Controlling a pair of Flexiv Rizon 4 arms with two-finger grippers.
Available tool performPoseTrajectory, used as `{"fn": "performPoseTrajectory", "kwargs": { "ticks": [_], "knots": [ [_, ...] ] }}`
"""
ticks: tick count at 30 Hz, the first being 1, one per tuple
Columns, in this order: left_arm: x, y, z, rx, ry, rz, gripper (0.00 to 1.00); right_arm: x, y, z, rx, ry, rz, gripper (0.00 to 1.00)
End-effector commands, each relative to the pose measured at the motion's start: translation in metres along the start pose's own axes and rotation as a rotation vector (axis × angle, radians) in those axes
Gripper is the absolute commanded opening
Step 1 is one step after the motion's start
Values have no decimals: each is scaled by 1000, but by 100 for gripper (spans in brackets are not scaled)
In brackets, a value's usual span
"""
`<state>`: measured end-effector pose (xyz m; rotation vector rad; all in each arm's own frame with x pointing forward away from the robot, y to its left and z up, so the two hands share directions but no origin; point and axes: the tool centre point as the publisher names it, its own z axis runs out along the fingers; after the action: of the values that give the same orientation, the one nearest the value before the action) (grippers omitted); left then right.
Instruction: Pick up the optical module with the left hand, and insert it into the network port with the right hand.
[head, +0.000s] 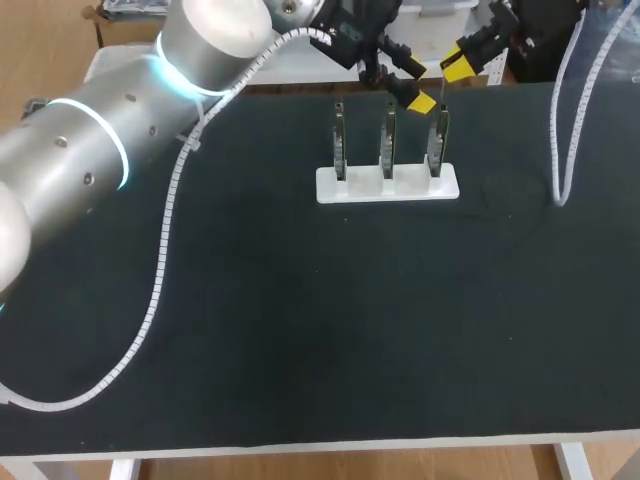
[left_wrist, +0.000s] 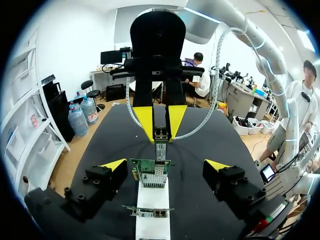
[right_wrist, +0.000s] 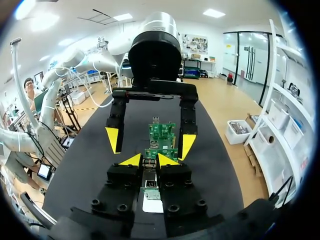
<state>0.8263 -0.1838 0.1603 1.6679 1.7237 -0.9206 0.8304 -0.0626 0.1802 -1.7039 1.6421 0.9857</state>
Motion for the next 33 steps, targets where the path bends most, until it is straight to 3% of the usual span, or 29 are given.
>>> {"fn": "performPoseTrajectory", "kwargs": {
  "ticks": [1, 33],
  "knots": [
    [-4, 10, 2, 48, 10, -2, 100, 1, -8, -1, -571, -3, 4, 0],
    [-4, 10, 2, 48, 10, -2, 100, 6, -5, 0, -635, 4, 13, 0]
  ]
}}
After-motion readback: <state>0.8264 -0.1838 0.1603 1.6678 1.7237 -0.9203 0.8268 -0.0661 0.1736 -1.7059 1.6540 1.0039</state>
